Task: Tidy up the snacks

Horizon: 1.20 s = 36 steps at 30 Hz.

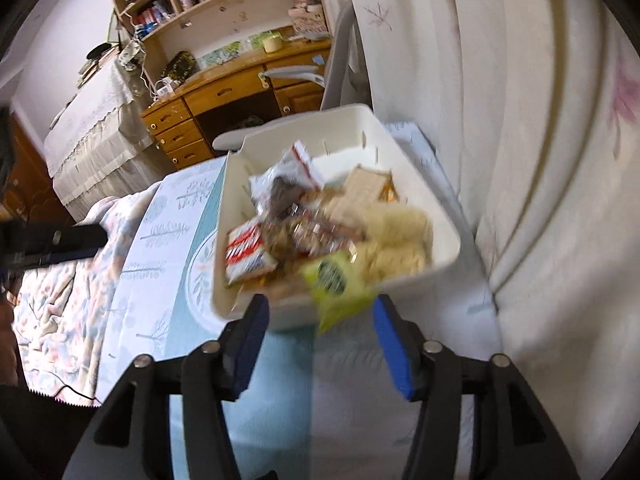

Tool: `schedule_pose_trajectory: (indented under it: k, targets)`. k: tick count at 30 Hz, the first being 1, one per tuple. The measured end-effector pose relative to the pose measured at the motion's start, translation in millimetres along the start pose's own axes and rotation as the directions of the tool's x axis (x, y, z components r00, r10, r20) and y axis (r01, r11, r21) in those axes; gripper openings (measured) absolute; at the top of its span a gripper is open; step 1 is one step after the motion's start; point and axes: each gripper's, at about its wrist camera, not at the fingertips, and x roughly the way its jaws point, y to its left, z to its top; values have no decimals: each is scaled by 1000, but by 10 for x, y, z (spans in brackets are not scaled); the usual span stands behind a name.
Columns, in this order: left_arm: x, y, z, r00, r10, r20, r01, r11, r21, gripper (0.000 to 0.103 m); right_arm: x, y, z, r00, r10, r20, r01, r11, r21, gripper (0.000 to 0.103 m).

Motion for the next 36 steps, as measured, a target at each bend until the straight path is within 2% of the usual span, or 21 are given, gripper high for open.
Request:
schedule_pose_trajectory:
  k: [5, 10, 12, 13, 14, 16, 20, 23, 25, 31, 36]
  targets:
    - [-222, 285, -519, 1000, 26, 0, -26, 1000, -9, 73, -150, 174, -320, 998, 14, -59, -11, 999, 52, 63]
    - [-463, 412, -895, 998, 69, 15, -68, 997, -33, 73, -387, 358, -541, 991, 56, -119, -52, 998, 38, 63]
    - [-551, 383, -982, 996, 82, 34, -81, 996, -33, 78, -506, 433, -577, 987, 71, -141, -68, 997, 25, 64]
    - [-635, 357, -1055, 994, 97, 55, -95, 995, -34, 82, -571, 473, -585, 986, 73, -149, -72, 997, 16, 69]
    - [-696, 332, -1101, 992, 104, 71, -101, 994, -39, 83, -633, 505, -582, 985, 79, -154, -79, 997, 5, 73]
    - [-803, 274, -1159, 990, 112, 90, -106, 993, -59, 85, -757, 577, -550, 984, 69, -165, -74, 997, -23, 76]
    - [-1023, 93, -1224, 987, 105, 119, -94, 991, -95, 90, -990, 693, -468, 980, 40, -195, -55, 996, -70, 78]
    - [-1192, -91, -1273, 975, 149, 168, -137, 987, -80, 99, -1179, 740, -431, 984, 35, -175, -51, 995, -90, 89]
    - [-1282, -168, -1301, 964, 189, 188, -175, 981, -90, 100, -1328, 780, -420, 987, 28, -156, -45, 993, -105, 92]
    - [-1454, -339, -1419, 923, 306, 232, -287, 951, -114, 102, -1571, 851, -486, 997, 30, -67, -39, 989, -140, 97]
    - [-1484, -379, -1498, 905, 342, 252, -317, 939, -135, 102, -1536, 868, -556, 999, 25, -42, -32, 986, -164, 98]
